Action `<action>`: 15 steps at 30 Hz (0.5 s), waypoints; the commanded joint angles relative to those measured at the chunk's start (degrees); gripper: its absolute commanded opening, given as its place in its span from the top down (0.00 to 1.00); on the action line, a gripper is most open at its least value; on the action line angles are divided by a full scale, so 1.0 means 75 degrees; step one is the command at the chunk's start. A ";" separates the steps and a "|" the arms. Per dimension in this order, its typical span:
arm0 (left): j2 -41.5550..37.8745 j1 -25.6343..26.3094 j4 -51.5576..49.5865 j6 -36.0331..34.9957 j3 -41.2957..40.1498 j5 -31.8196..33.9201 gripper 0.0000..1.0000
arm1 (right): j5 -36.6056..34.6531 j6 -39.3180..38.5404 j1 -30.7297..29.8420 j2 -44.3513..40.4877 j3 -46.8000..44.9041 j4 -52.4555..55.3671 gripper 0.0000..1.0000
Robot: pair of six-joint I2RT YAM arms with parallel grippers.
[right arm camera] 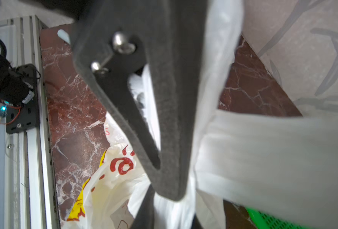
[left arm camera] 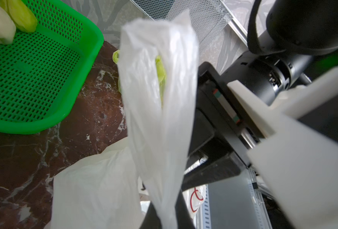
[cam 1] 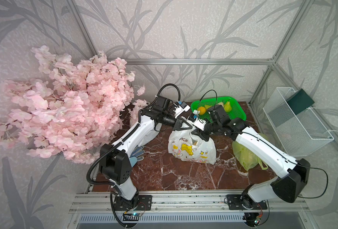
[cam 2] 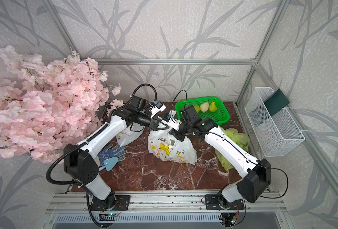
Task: Place the pears into plastic bags & tie knots
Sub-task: Tie the plastic bag at the center of the board.
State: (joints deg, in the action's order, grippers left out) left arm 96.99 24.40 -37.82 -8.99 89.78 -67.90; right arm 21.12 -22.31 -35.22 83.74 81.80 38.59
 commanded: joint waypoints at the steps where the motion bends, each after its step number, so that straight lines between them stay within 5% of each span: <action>1: 0.0105 -0.0032 -0.0323 -0.0542 0.0232 0.0309 0.98 | 0.0729 0.1761 0.0659 -0.0561 0.0137 -0.0506 0.58; 4: 0.0021 -0.0060 0.0026 -0.0488 0.0097 0.0700 0.99 | 0.1867 0.3474 0.1310 -0.1043 -0.0314 -0.1427 0.45; 9: -0.0090 -0.0014 0.0599 -0.0221 -0.0046 0.0645 0.99 | 0.2501 0.5640 0.1803 -0.0575 0.0255 -0.1598 0.39; 15: -0.0106 0.0015 0.0164 -0.0581 0.0020 0.0694 0.99 | 0.2708 0.5985 0.1884 0.0522 0.1506 -0.0817 0.36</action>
State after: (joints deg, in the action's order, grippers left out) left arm 97.43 24.32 -35.55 -10.81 89.84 -62.87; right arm 39.00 18.04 -21.37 84.42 89.58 29.30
